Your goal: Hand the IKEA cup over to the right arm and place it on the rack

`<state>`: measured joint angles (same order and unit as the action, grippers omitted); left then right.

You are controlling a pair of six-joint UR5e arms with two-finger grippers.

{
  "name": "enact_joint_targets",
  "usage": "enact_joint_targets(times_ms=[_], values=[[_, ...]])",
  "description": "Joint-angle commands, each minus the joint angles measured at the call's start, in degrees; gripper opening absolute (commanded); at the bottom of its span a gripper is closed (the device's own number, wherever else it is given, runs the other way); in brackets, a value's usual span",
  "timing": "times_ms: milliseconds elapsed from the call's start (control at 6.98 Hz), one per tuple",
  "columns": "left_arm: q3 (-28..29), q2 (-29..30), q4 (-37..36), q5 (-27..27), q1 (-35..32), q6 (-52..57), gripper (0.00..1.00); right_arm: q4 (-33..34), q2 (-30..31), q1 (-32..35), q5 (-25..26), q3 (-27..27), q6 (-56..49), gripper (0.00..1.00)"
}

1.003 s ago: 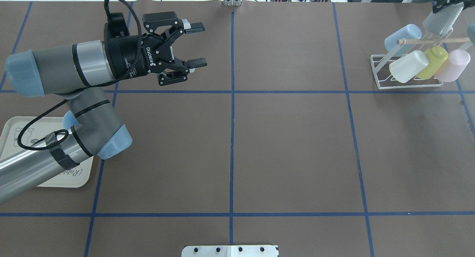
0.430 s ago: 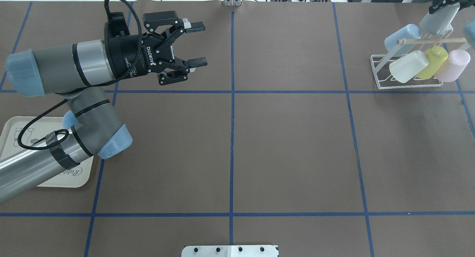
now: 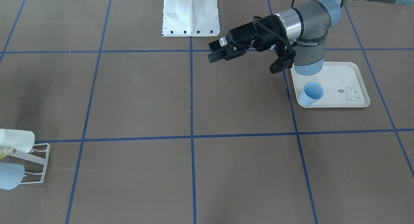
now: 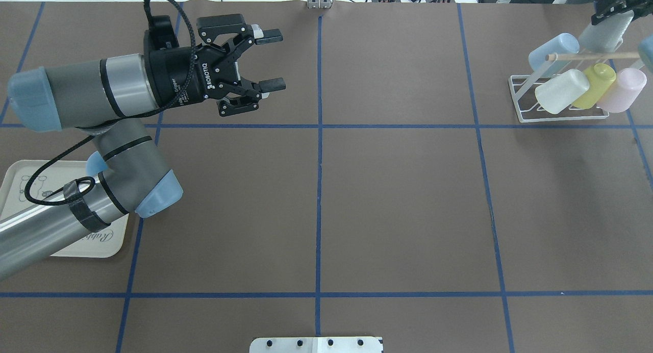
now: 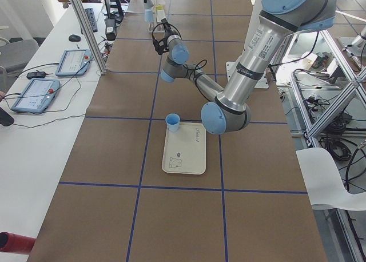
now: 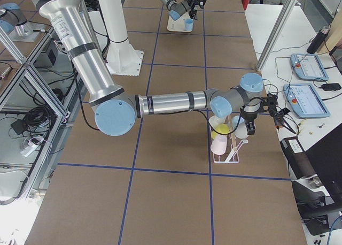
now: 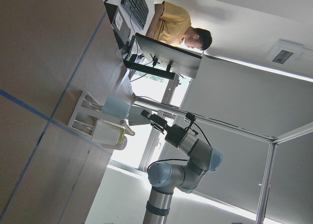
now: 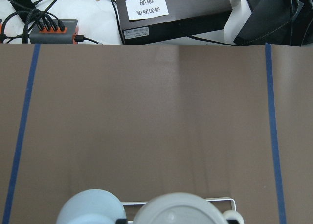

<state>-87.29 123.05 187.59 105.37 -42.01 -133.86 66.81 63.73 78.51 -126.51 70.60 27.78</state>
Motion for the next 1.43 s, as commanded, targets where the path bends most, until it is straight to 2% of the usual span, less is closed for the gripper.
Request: enact_joint_targets(times_ms=[0, 573, 716, 1146, 1289], values=[[0.01, 0.09, -0.03, -0.08, 0.00, 0.00, 0.84, -0.01, 0.17, -0.37, 0.30, -0.03, 0.00, 0.00], [-0.08, 0.09, -0.29, 0.01, -0.09, 0.00, 0.84, -0.10, 0.08, -2.65, 2.06, -0.64, 0.17, 0.00], [-0.08, 0.09, -0.29, 0.01, -0.18, 0.00, 0.84, -0.01, -0.18, -3.18, 2.23, -0.55, 0.96, 0.98], [-0.08, -0.09, -0.21, 0.54, -2.28, 0.00, 0.84, -0.19, -0.79, -3.45, 2.32, -0.03, 0.44, 1.00], [0.01, -0.44, -0.82, 2.89, -4.20, 2.26, 0.83, -0.19, -1.84, -3.36, 2.15, 0.41, 0.70, 1.00]])
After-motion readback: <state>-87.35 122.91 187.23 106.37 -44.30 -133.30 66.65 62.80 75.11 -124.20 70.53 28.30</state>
